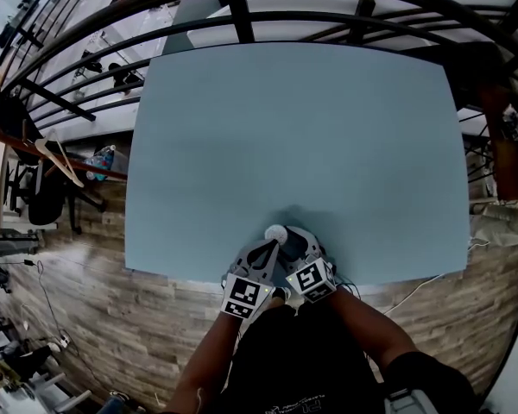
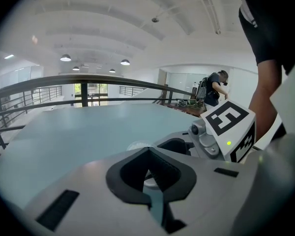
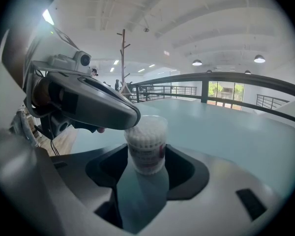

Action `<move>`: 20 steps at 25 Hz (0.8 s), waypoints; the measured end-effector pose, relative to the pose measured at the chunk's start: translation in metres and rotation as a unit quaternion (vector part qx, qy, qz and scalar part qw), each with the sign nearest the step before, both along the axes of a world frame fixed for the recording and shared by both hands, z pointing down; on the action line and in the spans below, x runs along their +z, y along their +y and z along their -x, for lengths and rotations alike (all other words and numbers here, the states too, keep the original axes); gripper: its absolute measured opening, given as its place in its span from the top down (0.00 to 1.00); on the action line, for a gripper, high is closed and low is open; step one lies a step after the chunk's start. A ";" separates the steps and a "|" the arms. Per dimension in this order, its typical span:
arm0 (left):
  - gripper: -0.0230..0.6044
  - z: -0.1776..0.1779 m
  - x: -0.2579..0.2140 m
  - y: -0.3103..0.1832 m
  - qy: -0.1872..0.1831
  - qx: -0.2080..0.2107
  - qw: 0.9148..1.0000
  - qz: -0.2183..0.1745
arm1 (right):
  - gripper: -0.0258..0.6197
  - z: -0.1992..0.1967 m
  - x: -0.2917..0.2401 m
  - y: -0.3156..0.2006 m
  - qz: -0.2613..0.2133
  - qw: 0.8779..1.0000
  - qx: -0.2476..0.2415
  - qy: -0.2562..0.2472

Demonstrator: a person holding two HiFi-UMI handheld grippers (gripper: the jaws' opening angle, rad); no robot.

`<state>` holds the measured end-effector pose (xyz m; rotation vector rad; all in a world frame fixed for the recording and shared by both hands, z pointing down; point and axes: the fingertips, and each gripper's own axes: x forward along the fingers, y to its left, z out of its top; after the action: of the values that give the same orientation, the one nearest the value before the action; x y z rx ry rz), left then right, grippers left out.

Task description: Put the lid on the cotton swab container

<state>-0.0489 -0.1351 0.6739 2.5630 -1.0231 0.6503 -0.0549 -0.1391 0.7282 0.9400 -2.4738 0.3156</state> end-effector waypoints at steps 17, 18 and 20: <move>0.95 0.021 -0.046 -0.008 0.041 -0.057 0.997 -0.043 | 0.56 -0.018 -0.029 0.012 -0.014 1.000 0.008 -0.013; 0.95 0.024 -0.051 -0.009 0.045 -0.062 0.996 -0.048 | 0.56 -0.020 -0.037 0.012 -0.022 1.000 0.010 -0.014; 0.95 0.030 -0.061 -0.011 0.053 -0.070 0.995 -0.055 | 0.56 -0.021 -0.057 0.011 -0.038 0.999 0.015 -0.022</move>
<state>-0.0787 -0.1459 0.6127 2.5576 -1.2198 0.4272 -0.0340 -0.1284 0.6712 1.0107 -2.5291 0.2566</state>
